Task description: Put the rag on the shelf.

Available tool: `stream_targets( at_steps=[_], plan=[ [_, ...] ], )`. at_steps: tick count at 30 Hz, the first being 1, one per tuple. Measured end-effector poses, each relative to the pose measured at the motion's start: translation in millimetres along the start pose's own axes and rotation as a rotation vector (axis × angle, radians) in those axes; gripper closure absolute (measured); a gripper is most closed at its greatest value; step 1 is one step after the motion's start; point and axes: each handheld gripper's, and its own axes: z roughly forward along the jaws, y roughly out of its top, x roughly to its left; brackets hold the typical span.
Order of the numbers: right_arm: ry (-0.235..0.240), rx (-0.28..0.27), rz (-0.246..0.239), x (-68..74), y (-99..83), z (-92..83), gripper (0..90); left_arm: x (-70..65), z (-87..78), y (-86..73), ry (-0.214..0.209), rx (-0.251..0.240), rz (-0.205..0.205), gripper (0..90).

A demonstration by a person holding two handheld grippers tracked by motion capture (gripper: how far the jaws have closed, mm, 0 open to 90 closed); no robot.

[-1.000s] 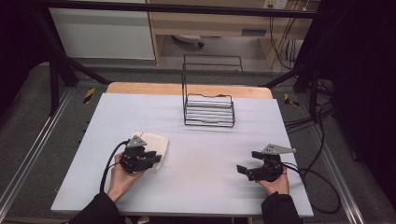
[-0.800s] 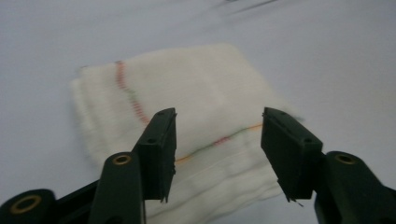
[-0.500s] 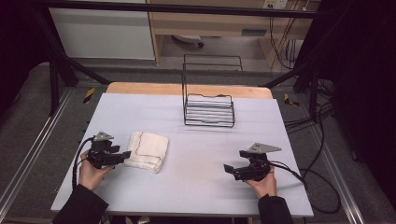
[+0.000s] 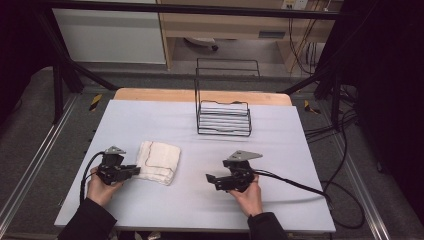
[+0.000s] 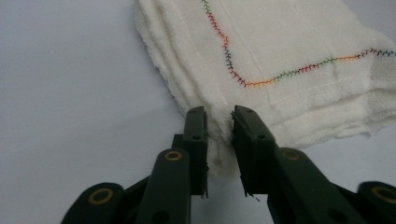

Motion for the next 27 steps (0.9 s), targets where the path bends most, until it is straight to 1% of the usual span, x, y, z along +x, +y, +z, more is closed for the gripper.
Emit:
stream_targets(
  at_steps=[1, 2, 3, 4, 5, 6, 7, 10, 11, 12, 15, 16, 18, 19, 20, 21, 22, 23, 25, 26, 27],
  plan=[
    [0.004, 0.006, -0.007, 5.2, 2.5, 6.2, 15.9, -0.4, -0.4, 0.2, 0.001, 0.003, 0.0, 79.6],
    [0.009, 0.021, -0.003, 16.0, 7.7, 18.4, 17.4, -0.9, -0.8, 0.4, 0.002, 0.006, 0.002, 81.7],
    [0.019, 0.02, 0.003, 21.3, 10.4, 24.5, 18.3, -1.5, -1.0, 0.2, 0.005, 0.005, 0.007, 82.2],
    [0.019, 0.02, 0.003, 21.3, 10.4, 24.5, 18.3, -1.8, -1.5, 0.0, 0.005, 0.005, 0.009, 82.2],
    [0.029, 0.021, 0.007, 31.1, 14.6, 36.9, 20.3, -1.8, -2.1, -0.3, 0.005, 0.006, 0.01, 82.8],
    [0.033, 0.025, 0.001, 35.6, 16.4, 43.4, 22.2, -1.6, -2.6, -0.7, 0.004, 0.006, 0.01, 82.9],
    [0.033, 0.025, 0.001, 35.6, 16.4, 43.4, 22.2, -1.2, -3.3, -1.5, 0.0, 0.006, 0.011, 82.9],
    [0.033, 0.045, -0.002, 47.8, 19.7, 61.0, 27.7, 0.0, -6.1, -5.3, -0.007, 0.0, 0.014, 83.1],
    [0.034, 0.052, 0.01, 54.5, 20.7, 71.3, 30.7, 0.1, -7.2, -6.6, -0.008, 0.0, 0.014, 83.1],
    [0.034, 0.052, 0.01, 54.5, 20.7, 71.3, 30.7, 0.2, -7.8, -7.7, -0.01, -0.003, 0.013, 83.1],
    [0.044, 0.059, 0.038, 63.4, 21.2, 84.5, 37.3, -0.1, -8.6, -9.3, -0.01, -0.006, 0.012, 83.0],
    [0.04, 0.069, 0.045, 68.5, 21.2, 91.8, 41.3, -0.2, -8.5, -9.6, -0.009, -0.008, 0.012, 82.9],
    [0.032, 0.077, 0.043, 70.3, 21.0, 95.2, 42.1, -0.1, -8.4, -10.1, -0.009, -0.011, 0.011, 82.8],
    [0.022, 0.084, 0.046, 73.3, 20.1, 101.0, 46.5, 0.0, -8.3, -10.4, -0.01, -0.013, 0.01, 82.6],
    [0.022, 0.084, 0.046, 73.3, 20.1, 101.0, 46.5, 0.1, -8.4, -10.5, -0.01, -0.014, 0.011, 82.6],
    [0.026, 0.079, 0.056, 74.1, 19.4, 103.1, 47.8, -0.1, -8.4, -10.6, -0.009, -0.014, 0.011, 82.5],
    [0.026, 0.081, 0.068, 75.7, 18.2, 106.0, 54.7, -0.5, -8.4, -10.5, -0.007, -0.014, 0.012, 82.5],
    [0.026, 0.081, 0.068, 75.7, 18.2, 106.0, 54.7, -0.7, -8.4, -10.4, -0.005, -0.013, 0.013, 82.5],
    [0.02, 0.087, 0.062, 77.4, 16.8, 108.0, 61.5, -0.8, -8.7, -10.0, -0.006, -0.01, 0.009, 82.7],
    [0.018, 0.093, 0.061, 78.5, 16.1, 109.0, 63.4, -0.9, -8.8, -10.0, -0.005, -0.009, 0.008, 82.7],
    [0.012, 0.094, 0.047, 78.8, 15.4, 109.8, 65.8, -1.1, -9.0, -10.0, -0.005, -0.009, 0.007, 82.8]
  ],
)
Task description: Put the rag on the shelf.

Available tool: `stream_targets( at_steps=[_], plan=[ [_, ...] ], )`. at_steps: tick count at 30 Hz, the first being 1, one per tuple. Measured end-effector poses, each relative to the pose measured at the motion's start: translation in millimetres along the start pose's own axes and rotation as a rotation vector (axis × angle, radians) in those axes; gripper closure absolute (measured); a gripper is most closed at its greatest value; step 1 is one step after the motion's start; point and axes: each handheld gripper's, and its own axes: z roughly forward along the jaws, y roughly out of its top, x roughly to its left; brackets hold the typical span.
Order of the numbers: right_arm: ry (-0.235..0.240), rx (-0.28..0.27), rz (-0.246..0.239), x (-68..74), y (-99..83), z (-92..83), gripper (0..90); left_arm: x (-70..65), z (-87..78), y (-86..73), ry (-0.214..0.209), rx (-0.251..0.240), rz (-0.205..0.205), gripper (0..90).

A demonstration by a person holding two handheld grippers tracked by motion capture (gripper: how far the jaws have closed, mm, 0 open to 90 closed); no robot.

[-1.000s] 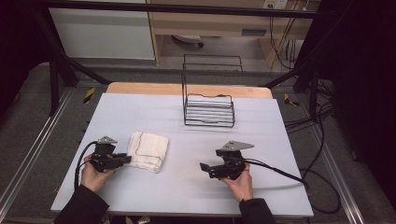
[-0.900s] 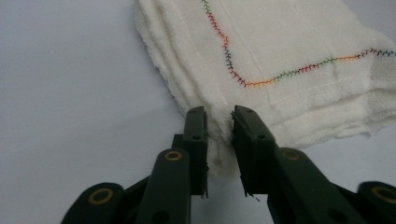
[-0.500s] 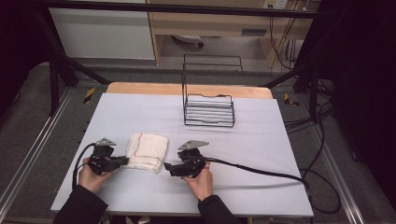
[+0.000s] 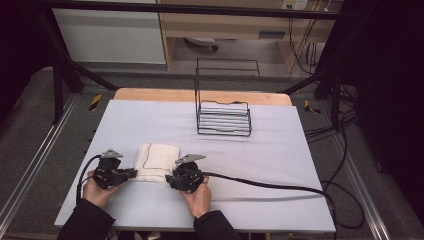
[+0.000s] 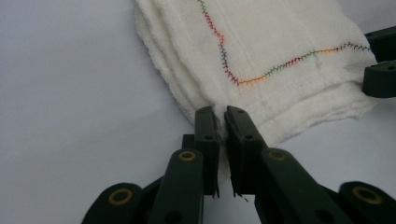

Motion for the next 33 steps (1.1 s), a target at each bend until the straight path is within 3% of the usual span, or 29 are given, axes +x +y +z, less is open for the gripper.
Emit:
stream_targets(
  at_steps=[4, 9, 15, 19, 22, 25, 27, 28, 31, 33],
  plan=[
    [0.004, -0.006, -0.003, 1.0, -0.9, 0.0, 79.6, -1.2, -1.8, 0.1, 0.001, 0.006, -0.001, 83.1],
    [0.02, 0.02, -0.035, -2.7, 5.0, -6.4, 83.9, -6.0, -6.5, -1.6, -0.029, -0.002, -0.017, 83.1],
    [0.035, 0.038, -0.057, -12.9, 16.8, -25.9, 84.3, -30.8, -12.9, -11.1, -0.08, -0.011, -0.012, 82.9],
    [0.041, 0.097, -0.122, -21.5, 16.7, -36.7, 84.5, -53.1, -12.5, -18.4, -0.105, -0.021, 0.003, 82.4],
    [0.047, 0.113, -0.131, -26.5, 14.3, -41.0, 84.5, -66.1, -9.7, -19.3, -0.099, -0.025, 0.021, 82.2],
    [0.064, 0.097, -0.113, -31.8, 9.5, -41.1, 83.0, -68.3, -11.6, -17.0, -0.046, -0.024, 0.048, 82.0],
    [0.073, 0.092, -0.114, -30.3, 4.7, -34.3, 80.0, -62.4, -12.5, -16.7, -0.047, -0.003, 0.023, 81.7],
    [0.073, 0.092, -0.108, -30.2, 2.8, -31.7, 73.7, -59.6, -12.1, -18.1, -0.051, -0.002, 0.019, 81.5],
    [0.038, 0.078, -0.085, -29.0, 0.1, -30.7, 63.5, -59.9, -8.7, -22.0, -0.047, 0.007, 0.043, 80.2],
    [0.026, 0.07, -0.07, -27.8, -0.9, -31.1, 62.8, -60.6, -9.4, -21.2, -0.04, -0.004, 0.058, 76.9]
  ],
)
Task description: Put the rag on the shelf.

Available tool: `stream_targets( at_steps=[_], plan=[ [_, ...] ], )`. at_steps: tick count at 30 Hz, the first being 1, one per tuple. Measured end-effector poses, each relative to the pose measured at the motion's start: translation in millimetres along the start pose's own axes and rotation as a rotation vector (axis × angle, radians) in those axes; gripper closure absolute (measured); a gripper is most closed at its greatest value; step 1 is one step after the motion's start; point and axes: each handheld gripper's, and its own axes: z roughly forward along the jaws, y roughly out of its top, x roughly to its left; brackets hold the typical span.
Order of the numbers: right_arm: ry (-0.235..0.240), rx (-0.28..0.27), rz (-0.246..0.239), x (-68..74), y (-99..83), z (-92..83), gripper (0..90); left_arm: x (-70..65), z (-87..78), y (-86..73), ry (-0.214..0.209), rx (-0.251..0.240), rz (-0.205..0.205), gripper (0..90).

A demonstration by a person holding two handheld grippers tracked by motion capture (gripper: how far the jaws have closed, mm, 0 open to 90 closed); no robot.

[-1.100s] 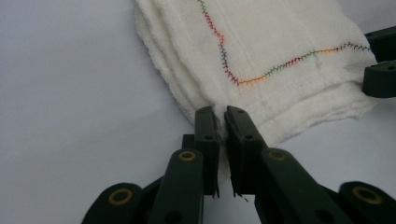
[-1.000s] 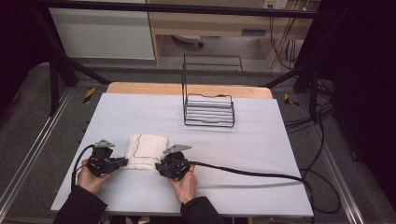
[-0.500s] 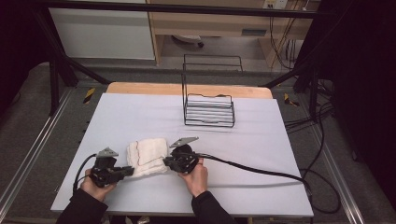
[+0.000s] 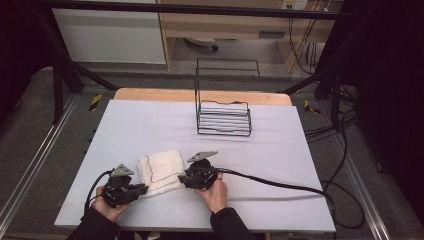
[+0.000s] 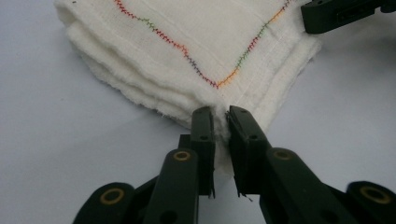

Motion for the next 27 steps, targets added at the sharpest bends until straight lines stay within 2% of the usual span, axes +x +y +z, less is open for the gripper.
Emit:
stream_targets(
  at_steps=[3, 4, 7, 9, 12, 15, 17, 18, 20, 23, 24, 27],
  plan=[
    [-0.001, -0.004, 0.025, 2.8, -4.7, 5.1, 62.8, 0.8, -6.1, 2.4, 0.023, -0.039, 0.023, 64.4],
    [-0.014, -0.018, 0.011, 3.7, -6.7, 5.5, 64.6, 2.2, -8.1, 3.8, 0.028, -0.05, 0.027, 60.0],
    [-0.014, -0.025, 0.011, 6.2, -8.7, 5.1, 74.8, 9.2, -11.8, 12.9, 0.046, -0.085, 0.02, 47.5],
    [-0.009, -0.025, 0.008, 7.3, -9.4, 3.9, 81.3, 14.5, -13.8, 23.3, 0.072, -0.102, 0.025, 37.4],
    [-0.007, -0.019, 0.004, 6.7, -8.1, 2.6, 82.8, 21.5, -13.6, 42.1, 0.079, -0.128, 0.039, 34.0],
    [-0.018, -0.015, -0.021, 4.5, -5.0, -0.9, 83.5, 25.6, -6.0, 64.0, 0.045, -0.149, 0.043, 30.7],
    [-0.024, -0.014, -0.039, 2.7, -2.2, -3.1, 83.7, 25.5, 2.5, 79.3, 0.034, -0.157, 0.073, 30.2],
    [-0.032, -0.009, -0.044, 1.9, -0.8, -4.6, 83.7, 25.4, 8.2, 86.7, 0.036, -0.152, 0.088, 30.2],
    [-0.043, -0.006, -0.065, -1.1, 1.4, -7.0, 83.7, 26.3, 22.0, 100.3, 0.012, -0.14, 0.099, 30.9],
    [-0.052, -0.004, -0.068, -5.6, 0.9, -7.0, 83.2, 25.8, 46.6, 116.3, -0.02, -0.084, 0.126, 32.7],
    [-0.048, -0.005, -0.071, -7.7, -0.5, -5.8, 82.8, 25.9, 54.2, 120.5, -0.015, -0.059, 0.15, 33.8],
    [-0.047, -0.016, -0.072, -7.7, -4.7, -4.5, 81.1, 26.6, 77.0, 126.8, -0.04, -0.01, 0.159, 36.4]
  ],
)
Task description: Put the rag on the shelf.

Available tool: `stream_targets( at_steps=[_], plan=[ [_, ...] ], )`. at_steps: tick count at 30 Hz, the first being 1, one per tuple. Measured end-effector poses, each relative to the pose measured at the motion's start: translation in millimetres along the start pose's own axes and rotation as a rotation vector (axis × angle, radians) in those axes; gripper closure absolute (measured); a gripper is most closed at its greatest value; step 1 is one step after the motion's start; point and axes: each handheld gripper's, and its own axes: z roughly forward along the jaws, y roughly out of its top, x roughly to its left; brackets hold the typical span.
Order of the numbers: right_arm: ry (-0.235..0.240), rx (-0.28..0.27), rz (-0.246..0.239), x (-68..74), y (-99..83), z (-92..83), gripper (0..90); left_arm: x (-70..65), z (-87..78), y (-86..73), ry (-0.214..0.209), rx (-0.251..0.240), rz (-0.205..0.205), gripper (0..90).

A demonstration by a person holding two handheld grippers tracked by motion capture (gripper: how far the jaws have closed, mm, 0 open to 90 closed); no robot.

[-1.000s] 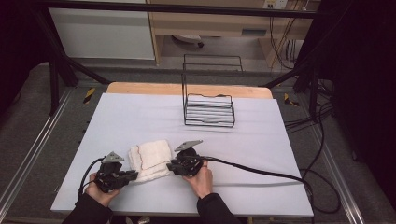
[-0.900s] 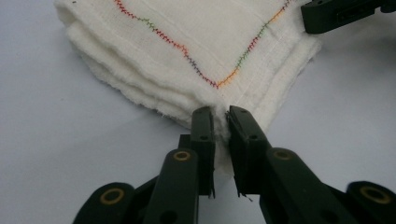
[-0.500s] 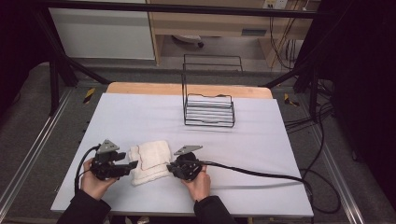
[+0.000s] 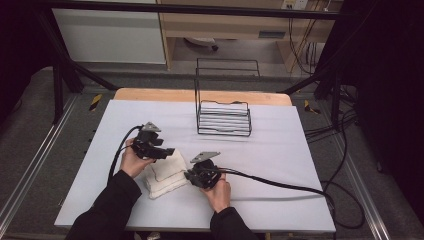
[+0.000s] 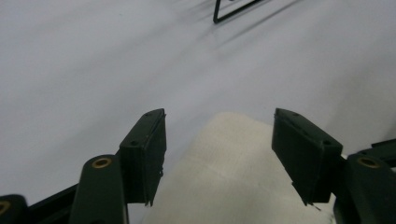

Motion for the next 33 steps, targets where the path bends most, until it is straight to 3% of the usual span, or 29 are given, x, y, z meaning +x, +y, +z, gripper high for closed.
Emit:
stream_targets(
  at_steps=[3, 6, 10, 13, 16, 19, 24, 27, 31, 33],
  plan=[
    [0.002, -0.011, -0.002, 1.4, 0.0, -2.1, 79.6, 4.9, 15.6, -0.8, -0.029, 0.044, 0.003, 42.8],
    [0.005, -0.013, -0.003, 2.2, 0.5, -5.8, 77.1, 9.0, 20.9, -3.6, -0.054, 0.056, 0.004, 49.2],
    [0.012, -0.027, 0.018, 0.8, -0.7, -9.1, 71.9, 14.3, 25.4, -6.0, -0.108, 0.072, -0.027, 56.2],
    [-0.004, -0.043, 0.031, -0.3, -2.1, -13.0, 64.5, 14.8, 24.5, -6.3, -0.12, 0.08, -0.035, 62.8],
    [-0.011, -0.061, 0.068, -2.2, -2.3, -15.8, 60.0, 15.8, 21.4, -6.4, -0.119, 0.079, -0.053, 78.2],
    [-0.009, -0.062, 0.098, -2.6, -2.7, -11.8, 59.6, 15.5, 20.9, -7.2, -0.117, 0.073, -0.059, 80.6],
    [-0.01, -0.035, 0.13, -2.2, -9.5, 0.5, 67.7, 13.4, 19.3, -6.8, -0.1, 0.058, -0.056, 81.9],
    [0.017, -0.039, 0.155, -0.9, -10.0, 1.4, 80.7, 14.2, 15.9, -7.4, -0.107, 0.04, -0.073, 82.3],
    [0.031, -0.034, 0.148, -2.4, -6.6, -3.6, 84.7, 11.0, 7.9, -7.4, -0.101, 0.006, -0.092, 82.6],
    [0.032, -0.044, 0.133, -9.1, 3.6, -13.0, 85.0, 9.6, 1.6, -7.0, -0.097, -0.024, -0.111, 82.7]
  ],
)
